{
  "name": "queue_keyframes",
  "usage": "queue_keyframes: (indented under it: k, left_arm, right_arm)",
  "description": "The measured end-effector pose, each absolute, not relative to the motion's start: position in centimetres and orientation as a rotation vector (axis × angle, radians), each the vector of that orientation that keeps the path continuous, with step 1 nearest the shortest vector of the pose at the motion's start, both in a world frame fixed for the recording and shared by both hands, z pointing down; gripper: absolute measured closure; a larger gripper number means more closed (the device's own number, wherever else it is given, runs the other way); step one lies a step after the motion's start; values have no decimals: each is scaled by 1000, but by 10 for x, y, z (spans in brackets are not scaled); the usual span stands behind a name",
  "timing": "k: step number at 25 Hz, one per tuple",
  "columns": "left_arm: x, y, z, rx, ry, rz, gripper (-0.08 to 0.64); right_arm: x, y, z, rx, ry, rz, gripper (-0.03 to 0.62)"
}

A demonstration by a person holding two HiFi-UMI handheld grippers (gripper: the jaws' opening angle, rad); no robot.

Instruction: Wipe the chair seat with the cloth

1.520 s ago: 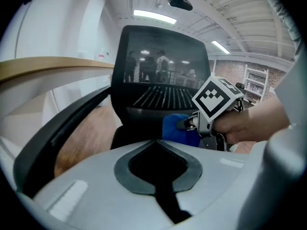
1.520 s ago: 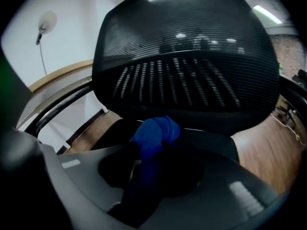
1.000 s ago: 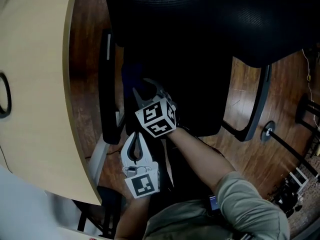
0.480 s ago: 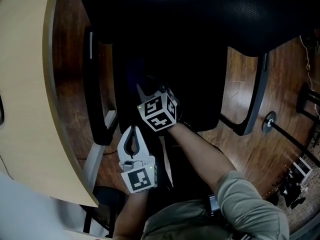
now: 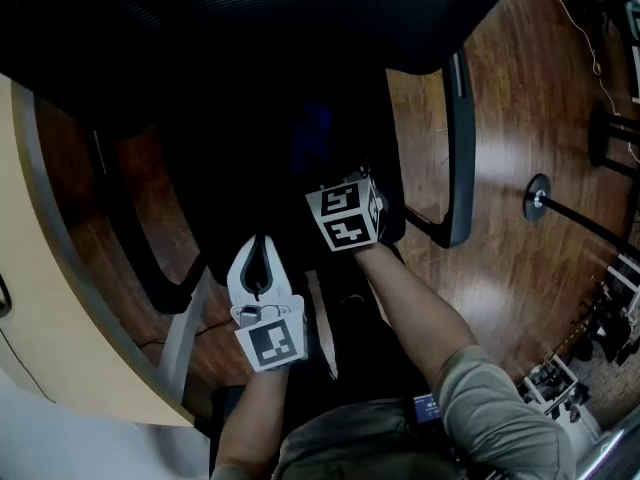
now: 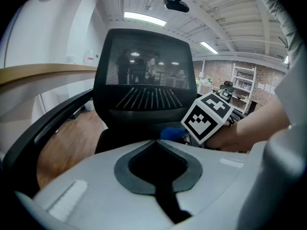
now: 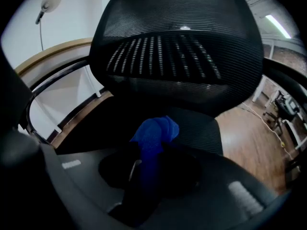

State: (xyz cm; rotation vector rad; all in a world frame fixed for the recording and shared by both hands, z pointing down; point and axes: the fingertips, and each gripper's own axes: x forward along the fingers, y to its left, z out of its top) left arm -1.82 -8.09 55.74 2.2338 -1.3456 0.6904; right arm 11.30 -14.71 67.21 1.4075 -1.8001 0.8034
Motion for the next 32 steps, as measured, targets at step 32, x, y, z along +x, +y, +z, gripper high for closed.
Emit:
queue_keyframes:
  k: [32]
  left_arm:
    - [41,-47,591,2293,-1299,678,555]
  right_arm:
    - [219,-68,672,1821,-1621,931,491]
